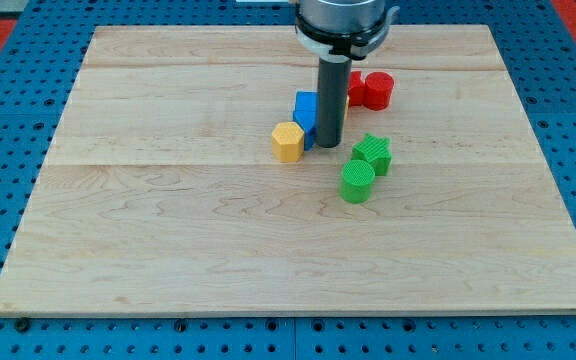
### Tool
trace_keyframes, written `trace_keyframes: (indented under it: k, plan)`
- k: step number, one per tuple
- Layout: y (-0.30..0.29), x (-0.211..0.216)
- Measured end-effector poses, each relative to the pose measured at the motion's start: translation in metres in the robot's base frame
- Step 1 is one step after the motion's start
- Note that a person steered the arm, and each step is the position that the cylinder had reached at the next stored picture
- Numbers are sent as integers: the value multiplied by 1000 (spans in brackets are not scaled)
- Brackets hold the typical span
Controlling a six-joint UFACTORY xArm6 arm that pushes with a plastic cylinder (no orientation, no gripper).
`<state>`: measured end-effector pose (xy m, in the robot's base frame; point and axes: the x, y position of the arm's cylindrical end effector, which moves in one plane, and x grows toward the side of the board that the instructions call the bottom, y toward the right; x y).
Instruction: Push the yellow heart to the left side of the blue cube
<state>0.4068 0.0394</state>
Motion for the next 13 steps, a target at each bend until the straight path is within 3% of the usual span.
trace_keyframes:
  k: [2,3,6,7,8,9,10,11,12,13]
  plan:
    - [80,-53]
    - [43,-75]
    - [-137,-85]
    - [-165,-46]
    - [-215,-33]
    - [-216,-100]
    - [-277,-94]
    - [-286,-12]
    - [-197,-8]
    - [-251,-7]
